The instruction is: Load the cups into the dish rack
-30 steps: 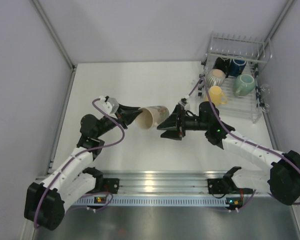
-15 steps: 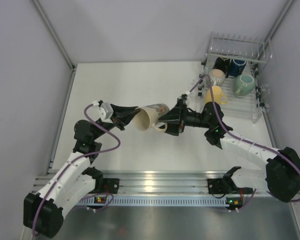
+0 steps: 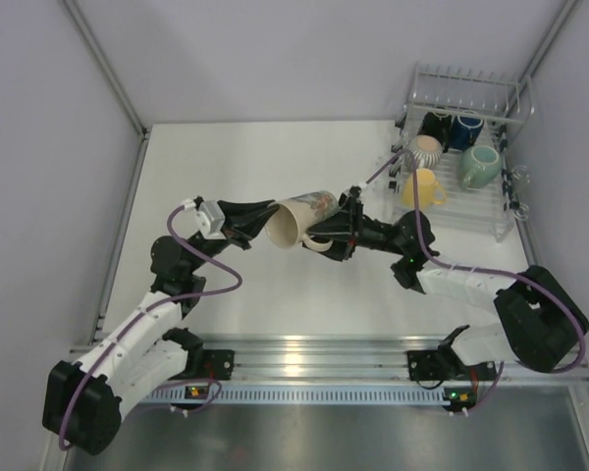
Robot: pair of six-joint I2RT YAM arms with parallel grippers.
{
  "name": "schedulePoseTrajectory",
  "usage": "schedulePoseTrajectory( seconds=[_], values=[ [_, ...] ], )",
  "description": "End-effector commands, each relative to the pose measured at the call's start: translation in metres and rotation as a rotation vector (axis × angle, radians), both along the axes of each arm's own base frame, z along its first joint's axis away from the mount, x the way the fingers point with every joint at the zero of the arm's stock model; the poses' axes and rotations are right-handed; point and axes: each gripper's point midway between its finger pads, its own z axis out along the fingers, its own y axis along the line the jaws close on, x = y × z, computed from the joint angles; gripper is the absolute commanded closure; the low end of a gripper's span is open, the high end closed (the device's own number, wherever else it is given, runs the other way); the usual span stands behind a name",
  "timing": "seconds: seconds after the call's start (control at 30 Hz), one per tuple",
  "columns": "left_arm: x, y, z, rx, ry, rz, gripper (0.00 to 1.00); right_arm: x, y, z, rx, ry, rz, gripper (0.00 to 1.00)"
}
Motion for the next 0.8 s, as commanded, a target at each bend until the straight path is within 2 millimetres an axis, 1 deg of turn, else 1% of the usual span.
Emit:
schedulePoseTrajectory(
  seconds=[0.0,0.03,0.1,0.13,0.2,0.23,0.27,0.33,0.37,0.43,0.5,0.53,0.6,0.63,0.7,0.73,0.77],
  values=[
    [-0.018,0.003,0.044,-0.102,-0.189,-0.014,1.00,-0.020,-0.019,0.065,0.274,-0.050,0.037,0.59],
    [-0.017,0.002,0.044,-0.101,-0.189,-0.015,1.00,-0.022,-0.021,0.070,0.296,-0.071,0.042,0.64],
    [-0.016,0.000,0.042,-0.097,-0.187,-0.016,1.00,-0.023,-0.022,0.074,0.325,-0.070,0.053,0.71],
    [-0.015,0.000,0.040,-0.093,-0.186,-0.015,1.00,-0.024,-0.023,0.078,0.344,-0.076,0.059,0.78],
    [-0.013,0.001,0.039,-0.091,-0.184,-0.003,1.00,-0.028,-0.028,0.085,0.392,-0.097,0.079,0.87],
    [-0.012,0.001,0.038,-0.091,-0.184,0.003,1.00,-0.027,-0.028,0.084,0.404,-0.097,0.081,0.97],
    [-0.008,0.001,0.036,-0.090,-0.174,0.014,1.00,-0.029,-0.032,0.087,0.428,-0.112,0.086,1.00],
    [-0.003,0.001,0.031,-0.074,-0.167,0.027,1.00,-0.027,-0.030,0.084,0.421,-0.106,0.082,1.00],
    [0.004,0.001,0.026,-0.069,-0.137,0.047,1.00,-0.028,-0.030,0.085,0.422,-0.120,0.077,1.00],
    [0.008,0.001,0.022,-0.064,-0.117,0.055,1.00,-0.030,-0.029,0.088,0.425,-0.158,0.080,1.00],
    [0.010,0.001,0.021,-0.075,-0.098,0.058,0.92,-0.032,-0.031,0.091,0.431,-0.181,0.078,1.00],
    [0.010,0.002,0.020,-0.078,-0.093,0.063,0.79,-0.033,-0.033,0.095,0.437,-0.195,0.076,1.00],
    [0.012,0.004,0.019,-0.084,-0.080,0.077,0.67,-0.032,-0.036,0.098,0.443,-0.214,0.060,1.00],
    [0.011,0.005,0.021,-0.089,-0.083,0.080,0.56,-0.027,-0.041,0.098,0.441,-0.221,0.039,1.00],
    [0.010,0.007,0.024,-0.089,-0.083,0.090,0.50,-0.022,-0.046,0.099,0.440,-0.231,0.013,1.00],
    [0.010,0.007,0.022,-0.079,-0.068,0.092,0.47,-0.015,-0.051,0.098,0.432,-0.239,-0.011,1.00],
    [0.011,0.008,0.022,-0.076,-0.062,0.099,0.42,-0.012,-0.054,0.098,0.432,-0.244,-0.024,1.00]
  ],
)
